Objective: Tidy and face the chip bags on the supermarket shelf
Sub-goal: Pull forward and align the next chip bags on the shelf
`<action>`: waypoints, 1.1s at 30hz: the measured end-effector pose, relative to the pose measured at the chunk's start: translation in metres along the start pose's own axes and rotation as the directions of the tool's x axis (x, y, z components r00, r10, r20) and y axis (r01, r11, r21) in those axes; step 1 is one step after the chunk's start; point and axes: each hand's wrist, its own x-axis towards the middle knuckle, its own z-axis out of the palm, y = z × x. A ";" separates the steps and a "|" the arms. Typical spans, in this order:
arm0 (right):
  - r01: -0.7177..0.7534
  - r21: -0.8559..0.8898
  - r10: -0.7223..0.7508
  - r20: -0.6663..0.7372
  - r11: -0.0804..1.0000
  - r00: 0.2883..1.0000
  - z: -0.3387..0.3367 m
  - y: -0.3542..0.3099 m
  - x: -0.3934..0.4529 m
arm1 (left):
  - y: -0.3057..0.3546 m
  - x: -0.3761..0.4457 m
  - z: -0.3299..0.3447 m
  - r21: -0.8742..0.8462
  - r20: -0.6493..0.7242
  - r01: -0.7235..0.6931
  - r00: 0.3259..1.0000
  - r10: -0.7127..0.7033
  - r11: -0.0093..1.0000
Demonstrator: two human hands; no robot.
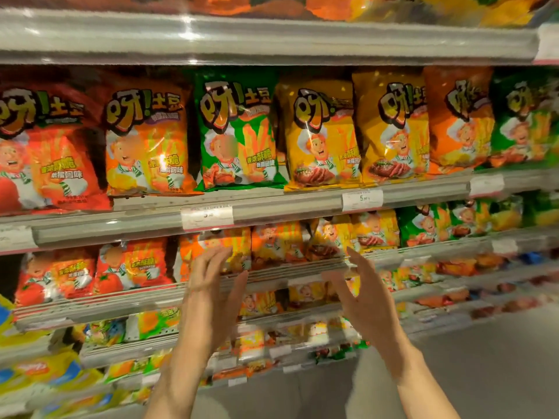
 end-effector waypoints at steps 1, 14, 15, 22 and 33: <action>0.007 0.012 -0.007 0.002 1.000 1.000 -0.008 0.009 0.004 | 0.007 -0.001 0.008 0.026 -0.010 0.024 1.000 -0.024 0.999; 0.102 -0.108 -0.094 0.075 0.989 0.993 -0.146 0.115 0.085 | 0.140 0.039 0.111 0.190 -0.106 0.060 0.994 -0.040 0.980; 0.123 -0.108 -0.117 0.061 0.987 0.991 -0.152 0.117 0.089 | 0.145 0.044 0.114 0.222 -0.102 0.035 0.995 -0.012 0.974; 0.352 -0.153 -0.363 -0.054 0.924 0.930 -0.171 0.096 0.131 | 0.147 0.088 0.128 0.370 0.024 -0.184 0.982 0.189 0.910; 0.689 -0.168 -0.703 -0.036 0.705 0.711 -0.122 0.048 0.164 | 0.133 0.118 0.135 0.400 0.112 -0.300 0.954 0.279 0.866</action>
